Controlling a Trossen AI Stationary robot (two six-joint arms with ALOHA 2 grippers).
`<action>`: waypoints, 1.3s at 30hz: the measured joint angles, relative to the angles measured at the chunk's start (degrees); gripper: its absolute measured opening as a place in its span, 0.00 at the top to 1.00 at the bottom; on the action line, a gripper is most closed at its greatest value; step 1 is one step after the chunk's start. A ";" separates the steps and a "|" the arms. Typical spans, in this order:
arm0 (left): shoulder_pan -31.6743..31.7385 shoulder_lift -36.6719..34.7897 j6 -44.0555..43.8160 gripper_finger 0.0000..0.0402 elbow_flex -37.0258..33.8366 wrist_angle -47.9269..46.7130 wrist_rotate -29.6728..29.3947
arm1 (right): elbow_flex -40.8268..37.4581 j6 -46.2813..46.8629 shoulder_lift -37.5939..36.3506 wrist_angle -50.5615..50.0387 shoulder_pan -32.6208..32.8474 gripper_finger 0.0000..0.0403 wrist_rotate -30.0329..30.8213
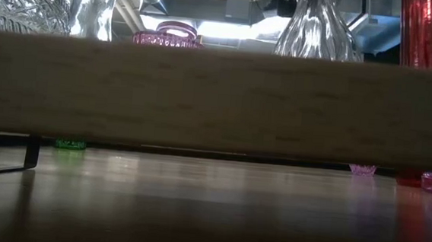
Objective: Sort vases onto shelf
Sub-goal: Put the transparent vase aligned with the other transparent vases on the shelf
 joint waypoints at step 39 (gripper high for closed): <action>1.14 0.02 -0.79 0.63 0.00 0.02 1.95 | -23.01 15.86 -8.99 2.94 -2.56 1.00 11.45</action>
